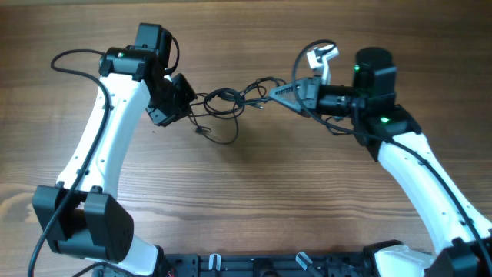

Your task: Untangle cables

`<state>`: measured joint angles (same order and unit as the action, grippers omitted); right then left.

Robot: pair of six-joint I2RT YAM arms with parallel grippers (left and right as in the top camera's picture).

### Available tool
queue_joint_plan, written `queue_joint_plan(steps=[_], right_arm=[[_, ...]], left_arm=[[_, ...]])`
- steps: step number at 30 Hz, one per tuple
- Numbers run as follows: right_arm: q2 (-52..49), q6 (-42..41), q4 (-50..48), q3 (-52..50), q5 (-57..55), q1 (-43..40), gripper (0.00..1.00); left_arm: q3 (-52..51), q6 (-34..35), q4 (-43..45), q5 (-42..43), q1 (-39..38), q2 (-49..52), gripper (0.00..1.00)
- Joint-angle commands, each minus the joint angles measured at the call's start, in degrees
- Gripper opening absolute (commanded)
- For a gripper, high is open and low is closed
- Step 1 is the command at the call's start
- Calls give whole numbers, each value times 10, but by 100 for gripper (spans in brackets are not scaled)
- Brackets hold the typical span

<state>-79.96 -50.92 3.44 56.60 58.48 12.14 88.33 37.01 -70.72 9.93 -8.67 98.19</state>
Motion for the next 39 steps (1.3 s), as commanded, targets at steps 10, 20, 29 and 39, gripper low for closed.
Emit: queue_joint_plan(steps=[10,20,29,39], right_arm=[[47,75,266,8,-239,-104,4],[33,192,203,7,-140,22,87],[-85,143,130,7,-186,123,85],[-105,316,107,7,-121,177,59]], left_arm=[[-3,28,-18,-90,104,0,4],[-3,-343,30,532,35,0,4],[-3,-333,26,578,23,0,4],[-3,-290,35,575,25,0,4]])
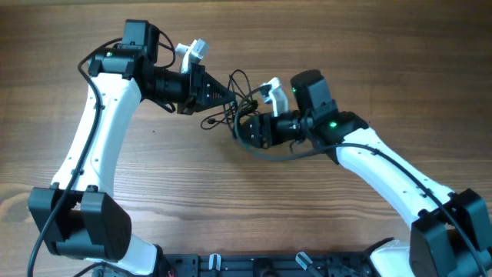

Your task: Untangle cables

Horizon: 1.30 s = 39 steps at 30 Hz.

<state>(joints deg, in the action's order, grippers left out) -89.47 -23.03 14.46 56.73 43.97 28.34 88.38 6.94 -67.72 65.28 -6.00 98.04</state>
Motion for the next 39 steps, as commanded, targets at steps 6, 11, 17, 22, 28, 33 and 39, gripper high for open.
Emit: queue_joint_plan(steps=[6,11,17,22,28,33,39], right_arm=[[-9,23,-20,6,119,14,4],[35,-46,-34,15,124,-8,4],[177,-86,-28,15,-31,-74,4],[220,-180,40,15,-265,-74,4],[214,-207,124,14,-294,-74,66],[214,-207,166,14,-294,-74,100],[214,-207,167,14,-294,-74,100]], left_arm=[[-3,49,7,-21,32,2,4],[-3,192,-23,-297,63,2,4],[-3,193,-44,-377,70,2,4],[-3,224,-50,-412,70,2,4],[-3,-57,-58,-2,70,2,4],[-3,-57,-68,-34,70,2,4],[-3,111,-59,-226,70,2,4]])
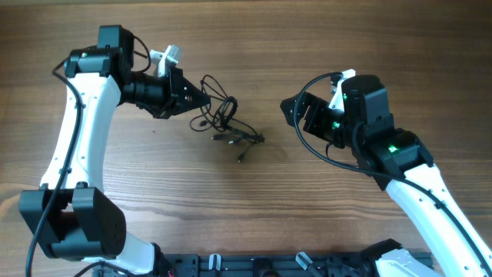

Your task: Untangle cables

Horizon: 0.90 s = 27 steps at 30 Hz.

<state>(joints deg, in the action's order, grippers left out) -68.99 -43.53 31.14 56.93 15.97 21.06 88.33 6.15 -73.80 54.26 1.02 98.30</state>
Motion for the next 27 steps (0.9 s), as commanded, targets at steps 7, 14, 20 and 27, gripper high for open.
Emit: queue_joint_plan(steps=[7,14,20,27], right_arm=[[9,-2,0,12,-14,-1,100],[9,-2,0,12,-14,-1,100],[9,-2,0,12,-14,-1,100],[9,-2,0,12,-14,-1,100]], left_arm=[[-3,117,11,-121,-32,-1,4],[-2,39,25,-84,-106,-7,4],[-2,95,89,-104,-106,-46,4],[-2,187,70,-206,-106,-45,4]])
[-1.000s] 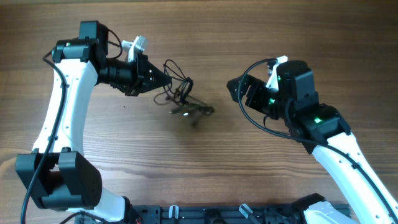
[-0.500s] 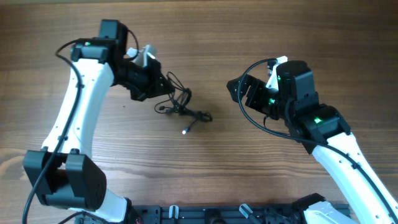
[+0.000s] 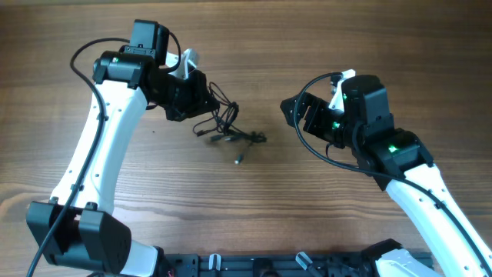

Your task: Untangle cables

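A tangle of thin black cables (image 3: 228, 123) lies on the wooden table, left of centre. A few plug ends trail out to the right (image 3: 260, 138), and one small connector (image 3: 238, 160) sits just in front of the bundle. My left gripper (image 3: 204, 100) is at the tangle's upper left edge, tilted down, and looks shut on a strand that loops up beside it. My right gripper (image 3: 292, 108) hovers to the right of the tangle. It is apart from the cables, open, and holds nothing.
Each arm's own black supply cable loops near its wrist, the right one (image 3: 311, 146) hanging between that gripper and the tangle. The robot base rail (image 3: 261, 265) runs along the near table edge. Bare wood surrounds the bundle.
My left arm has moved to the right and tilted its gripper down, closer to the tangle. The raised loop by its tip now sits lower. The right arm and the plug ends have barely moved.
First both grippers held the cables stretched between them at the table's far side. Then both were close together at the bunched tangle. After that the right gripper stood away with nothing in it, while the left kept one strand. Now the left is nearer the bundle.
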`<state>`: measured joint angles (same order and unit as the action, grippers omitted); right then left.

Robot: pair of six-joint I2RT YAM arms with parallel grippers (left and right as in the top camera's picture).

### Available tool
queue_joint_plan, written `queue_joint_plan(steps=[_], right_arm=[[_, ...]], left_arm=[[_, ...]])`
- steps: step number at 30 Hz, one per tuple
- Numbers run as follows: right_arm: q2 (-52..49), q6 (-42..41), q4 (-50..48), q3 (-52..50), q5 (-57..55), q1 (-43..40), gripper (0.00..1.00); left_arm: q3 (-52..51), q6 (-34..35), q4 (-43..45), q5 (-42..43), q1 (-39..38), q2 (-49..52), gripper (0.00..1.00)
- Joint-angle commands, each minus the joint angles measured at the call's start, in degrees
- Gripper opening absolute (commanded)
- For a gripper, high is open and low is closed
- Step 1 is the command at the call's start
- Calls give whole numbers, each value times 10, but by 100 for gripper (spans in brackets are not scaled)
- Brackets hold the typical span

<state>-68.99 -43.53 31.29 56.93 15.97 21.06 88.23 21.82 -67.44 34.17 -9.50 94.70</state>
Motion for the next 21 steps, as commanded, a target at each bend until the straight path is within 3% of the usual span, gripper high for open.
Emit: queue_joint_plan(steps=[1,4,7,8,10,14,17,21], right_arm=[[9,-2,-1,12,-14,-1,100],[9,-2,-2,12,-14,-1,100],[9,-2,-1,12,-14,-1,100],[9,-2,-1,12,-14,-1,100],[9,-2,-1,12,-14,-1,100],[9,-2,-1,12,-14,-1,100],[9,-2,-1,12,-14,-1,100],[9,-2,-1,12,-14,-1,100]], left_arm=[[-1,25,9,21,-1,-9,4],[-1,-107,5,186,-1,-9,4],[-1,-103,21,155,-1,-9,4],[-1,-15,22,44,-1,-9,4],[-1,57,12,-40,-1,-9,4],[-1,46,8,-14,-1,-9,4],[-1,-65,8,144,-1,-9,4],[-1,-66,-23,97,-1,-9,4]])
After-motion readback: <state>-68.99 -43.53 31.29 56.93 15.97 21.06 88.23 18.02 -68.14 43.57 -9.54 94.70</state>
